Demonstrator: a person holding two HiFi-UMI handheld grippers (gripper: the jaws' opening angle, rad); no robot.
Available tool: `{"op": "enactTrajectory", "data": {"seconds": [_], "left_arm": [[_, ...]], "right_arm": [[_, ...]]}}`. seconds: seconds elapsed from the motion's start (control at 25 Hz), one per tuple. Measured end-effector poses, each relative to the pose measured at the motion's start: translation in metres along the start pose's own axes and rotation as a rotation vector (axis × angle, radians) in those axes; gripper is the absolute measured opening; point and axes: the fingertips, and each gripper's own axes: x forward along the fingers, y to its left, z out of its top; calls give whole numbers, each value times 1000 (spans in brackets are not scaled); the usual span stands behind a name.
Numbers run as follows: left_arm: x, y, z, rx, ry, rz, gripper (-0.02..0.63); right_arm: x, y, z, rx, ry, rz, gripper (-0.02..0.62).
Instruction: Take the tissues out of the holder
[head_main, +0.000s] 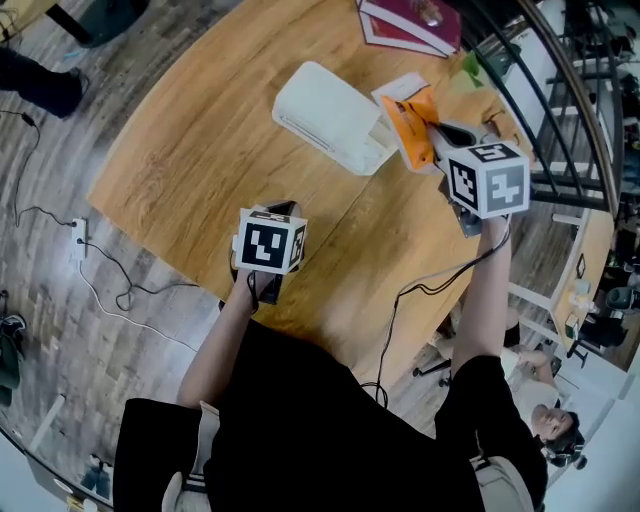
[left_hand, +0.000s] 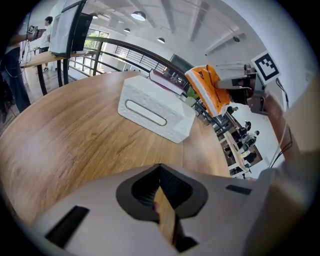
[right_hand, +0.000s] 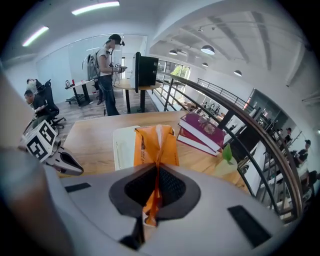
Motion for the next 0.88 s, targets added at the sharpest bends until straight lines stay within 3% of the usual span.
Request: {"op": "enactTrajectory", "data": {"seconds": [0.36, 0.88], "left_arm": [[8, -38, -12, 54, 29, -41, 11], [13, -62, -25, 105, 64, -27, 11]], "right_arm": [[-29, -25, -50, 100, 8, -45, 12], [-39, -55, -142, 254, 77, -95, 12]]}}
